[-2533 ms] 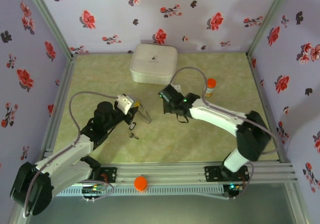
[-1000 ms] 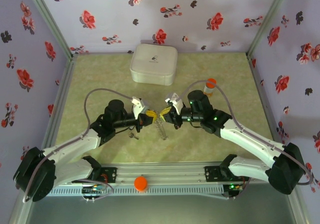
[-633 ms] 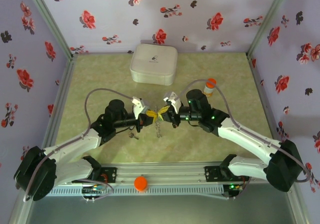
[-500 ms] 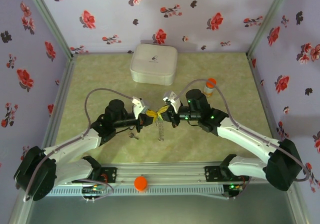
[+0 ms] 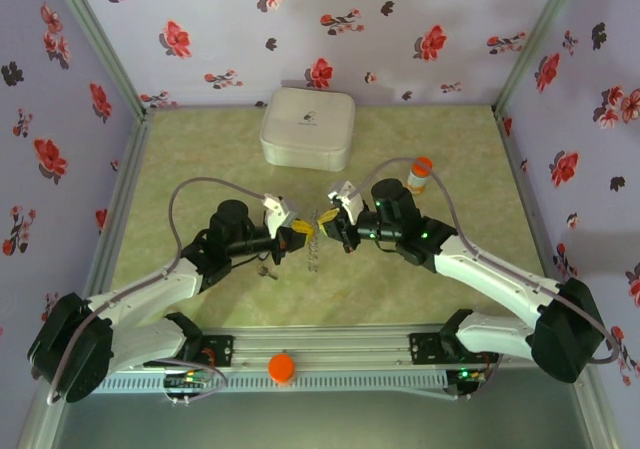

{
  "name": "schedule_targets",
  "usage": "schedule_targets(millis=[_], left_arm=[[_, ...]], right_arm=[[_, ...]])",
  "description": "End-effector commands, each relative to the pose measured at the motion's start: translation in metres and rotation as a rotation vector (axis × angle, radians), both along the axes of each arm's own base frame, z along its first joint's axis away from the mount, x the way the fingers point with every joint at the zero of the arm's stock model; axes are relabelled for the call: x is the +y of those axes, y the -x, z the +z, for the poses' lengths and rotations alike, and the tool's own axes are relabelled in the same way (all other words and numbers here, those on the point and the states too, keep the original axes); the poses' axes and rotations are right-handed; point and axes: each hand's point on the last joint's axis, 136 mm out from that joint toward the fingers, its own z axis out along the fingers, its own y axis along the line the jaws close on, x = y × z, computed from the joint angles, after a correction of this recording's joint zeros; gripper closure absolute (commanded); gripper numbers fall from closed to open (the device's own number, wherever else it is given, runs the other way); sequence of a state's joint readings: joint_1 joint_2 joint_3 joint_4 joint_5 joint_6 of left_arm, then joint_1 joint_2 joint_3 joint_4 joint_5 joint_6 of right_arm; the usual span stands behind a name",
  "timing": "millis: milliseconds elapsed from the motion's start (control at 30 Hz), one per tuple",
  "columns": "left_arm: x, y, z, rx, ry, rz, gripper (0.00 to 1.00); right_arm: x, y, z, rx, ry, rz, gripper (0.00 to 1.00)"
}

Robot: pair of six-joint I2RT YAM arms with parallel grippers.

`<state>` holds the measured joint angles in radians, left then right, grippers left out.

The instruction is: Put the keys on the keyring

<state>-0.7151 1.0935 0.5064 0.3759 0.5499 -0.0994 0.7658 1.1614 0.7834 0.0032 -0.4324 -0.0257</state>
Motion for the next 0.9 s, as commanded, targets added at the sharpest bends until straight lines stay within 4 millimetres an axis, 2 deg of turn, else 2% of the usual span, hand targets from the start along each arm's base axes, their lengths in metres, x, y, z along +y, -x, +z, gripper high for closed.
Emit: schedule_targets(millis=[0,333,433,533,633,767,867], left_arm=[[-0.002,0.005,0.018,-0.060,0.054,-0.028,1.00],[0.002,0.003,0.035,-0.187,0.094,-0.009,1.00],[0.002,0.002,0.035,-0.235,0.075,-0.011,1.00],[0.002,0.000,0.033,-0.252,0.053,-0.010,1.00],[0.003,-0.002,0.030,-0.276,0.033,0.000,1.00],[0.004,-0.004,0.030,-0.332,0.045,0.011,1.00],[0.004,-0.003,0.029,-0.389,0.073,0.005,1.00]], right_arm=[[-0.006,-0.009,-0.001,-0.007,0.016,-0.064,1.00],[-0.006,-0.007,-0.007,0.032,0.030,-0.062,0.99],[-0.007,-0.007,-0.008,0.042,0.030,-0.069,0.90],[-0.008,-0.007,-0.004,0.044,0.022,-0.077,0.70],[-0.012,-0.007,0.009,0.022,-0.014,-0.094,0.57],[-0.027,-0.010,0.026,-0.061,-0.062,-0.131,0.53],[-0.034,-0.004,0.023,-0.180,-0.044,-0.087,0.53]])
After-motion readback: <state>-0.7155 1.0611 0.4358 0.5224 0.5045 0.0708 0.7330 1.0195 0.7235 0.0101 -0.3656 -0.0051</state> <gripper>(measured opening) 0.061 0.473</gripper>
